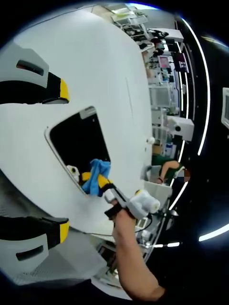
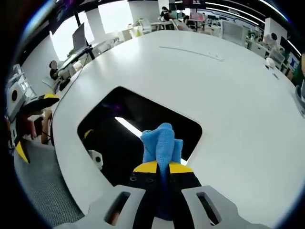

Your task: Wipe the mirror surface with the cleaning cloth until all visible marks leave the cleaned area.

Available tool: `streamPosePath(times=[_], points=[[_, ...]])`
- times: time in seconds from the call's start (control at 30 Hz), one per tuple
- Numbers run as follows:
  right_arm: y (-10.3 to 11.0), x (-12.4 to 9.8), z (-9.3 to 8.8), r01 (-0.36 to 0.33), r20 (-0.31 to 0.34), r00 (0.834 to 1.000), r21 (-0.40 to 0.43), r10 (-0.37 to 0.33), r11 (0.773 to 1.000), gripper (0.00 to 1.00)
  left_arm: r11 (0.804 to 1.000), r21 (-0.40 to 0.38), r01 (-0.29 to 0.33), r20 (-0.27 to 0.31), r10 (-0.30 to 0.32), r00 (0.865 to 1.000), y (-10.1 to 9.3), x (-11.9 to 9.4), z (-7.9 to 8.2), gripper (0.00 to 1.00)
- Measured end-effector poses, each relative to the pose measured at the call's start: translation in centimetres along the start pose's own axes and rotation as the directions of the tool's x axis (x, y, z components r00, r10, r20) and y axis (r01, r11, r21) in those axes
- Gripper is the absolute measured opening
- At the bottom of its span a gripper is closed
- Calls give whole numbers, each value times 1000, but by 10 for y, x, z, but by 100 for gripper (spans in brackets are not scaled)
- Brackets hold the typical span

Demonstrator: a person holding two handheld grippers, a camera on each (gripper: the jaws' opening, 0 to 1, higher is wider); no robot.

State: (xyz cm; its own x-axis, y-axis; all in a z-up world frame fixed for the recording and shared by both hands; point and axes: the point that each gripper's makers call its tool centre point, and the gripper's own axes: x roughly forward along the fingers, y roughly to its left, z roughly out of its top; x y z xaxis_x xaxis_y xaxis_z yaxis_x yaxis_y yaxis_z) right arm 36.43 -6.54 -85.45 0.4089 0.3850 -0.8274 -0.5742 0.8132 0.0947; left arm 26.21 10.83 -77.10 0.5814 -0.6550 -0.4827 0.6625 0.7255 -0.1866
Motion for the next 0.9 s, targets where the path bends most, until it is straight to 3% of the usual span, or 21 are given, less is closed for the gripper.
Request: streamPosePath(times=[0.9], points=[[-36, 22, 40, 19, 9, 1000, -19, -19, 1000, 1, 1000, -14, -9, 12, 9, 1000, 2, 7, 2, 100]])
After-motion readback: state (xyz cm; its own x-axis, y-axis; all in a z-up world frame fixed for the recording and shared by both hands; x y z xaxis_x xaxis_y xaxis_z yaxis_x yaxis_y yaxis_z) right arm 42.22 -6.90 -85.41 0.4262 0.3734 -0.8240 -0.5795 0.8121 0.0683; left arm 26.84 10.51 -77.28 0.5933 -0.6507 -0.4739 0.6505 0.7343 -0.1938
